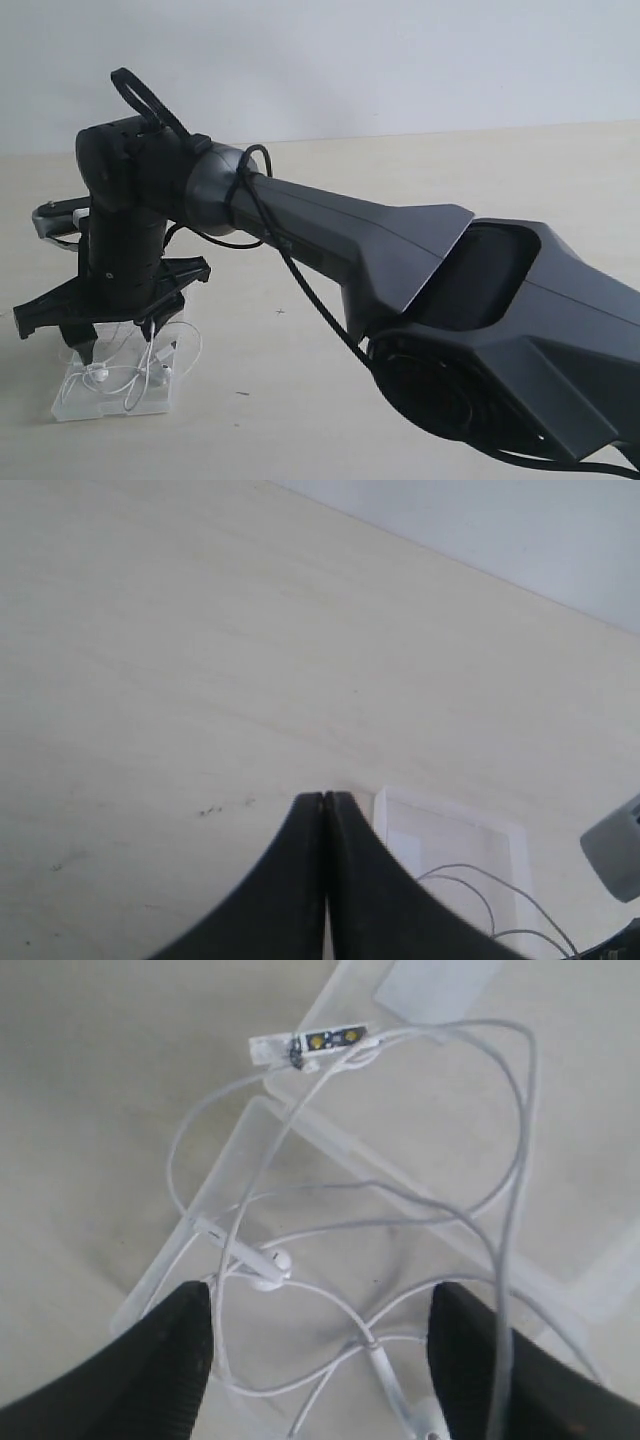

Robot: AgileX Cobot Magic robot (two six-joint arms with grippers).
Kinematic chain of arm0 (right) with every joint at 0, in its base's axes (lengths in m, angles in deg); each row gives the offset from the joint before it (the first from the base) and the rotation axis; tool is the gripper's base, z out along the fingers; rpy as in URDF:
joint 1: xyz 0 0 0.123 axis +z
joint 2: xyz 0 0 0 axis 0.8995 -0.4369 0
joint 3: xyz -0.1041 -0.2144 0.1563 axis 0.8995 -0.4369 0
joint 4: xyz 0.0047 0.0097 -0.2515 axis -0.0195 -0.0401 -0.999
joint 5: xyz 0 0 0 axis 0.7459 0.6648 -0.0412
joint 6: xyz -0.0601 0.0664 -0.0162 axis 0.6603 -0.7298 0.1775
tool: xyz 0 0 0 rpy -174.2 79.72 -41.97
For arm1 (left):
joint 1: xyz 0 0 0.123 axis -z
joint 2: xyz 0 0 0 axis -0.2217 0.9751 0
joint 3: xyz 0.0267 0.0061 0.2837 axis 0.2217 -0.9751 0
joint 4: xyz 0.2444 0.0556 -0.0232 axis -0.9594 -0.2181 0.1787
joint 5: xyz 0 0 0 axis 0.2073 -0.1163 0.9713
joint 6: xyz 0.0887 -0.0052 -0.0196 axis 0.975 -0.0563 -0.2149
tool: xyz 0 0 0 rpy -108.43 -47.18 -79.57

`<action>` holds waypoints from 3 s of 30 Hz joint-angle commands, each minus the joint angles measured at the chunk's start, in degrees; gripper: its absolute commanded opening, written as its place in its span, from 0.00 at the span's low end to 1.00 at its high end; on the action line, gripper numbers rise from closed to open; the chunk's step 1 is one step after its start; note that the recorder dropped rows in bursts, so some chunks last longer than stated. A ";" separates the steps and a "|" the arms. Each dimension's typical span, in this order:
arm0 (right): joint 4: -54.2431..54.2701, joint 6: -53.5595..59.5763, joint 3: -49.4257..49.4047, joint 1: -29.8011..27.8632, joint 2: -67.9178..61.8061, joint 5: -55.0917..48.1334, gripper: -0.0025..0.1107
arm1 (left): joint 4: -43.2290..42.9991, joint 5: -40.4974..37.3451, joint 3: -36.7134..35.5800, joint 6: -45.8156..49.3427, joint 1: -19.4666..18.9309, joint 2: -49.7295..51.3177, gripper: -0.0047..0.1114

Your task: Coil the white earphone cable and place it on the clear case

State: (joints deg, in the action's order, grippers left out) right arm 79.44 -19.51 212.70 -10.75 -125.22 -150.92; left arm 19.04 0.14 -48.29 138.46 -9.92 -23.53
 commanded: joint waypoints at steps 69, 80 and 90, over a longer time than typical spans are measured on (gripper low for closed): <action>-25.31 3.90 -73.92 -8.74 94.12 5.37 0.02 | 0.08 -0.95 -0.33 -0.01 -0.03 0.16 0.04; -29.85 4.27 -77.67 -10.49 112.07 19.66 0.02 | 0.08 -0.95 -0.33 -0.01 -0.03 0.16 0.04; -28.65 4.42 -110.70 -36.41 126.78 55.13 0.02 | 0.08 -0.95 -0.33 -0.01 -0.03 0.16 0.04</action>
State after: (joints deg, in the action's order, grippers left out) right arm 50.56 -15.23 109.27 -42.47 -1.48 -103.53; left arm 19.04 -0.37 -48.29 138.46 -9.92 -23.53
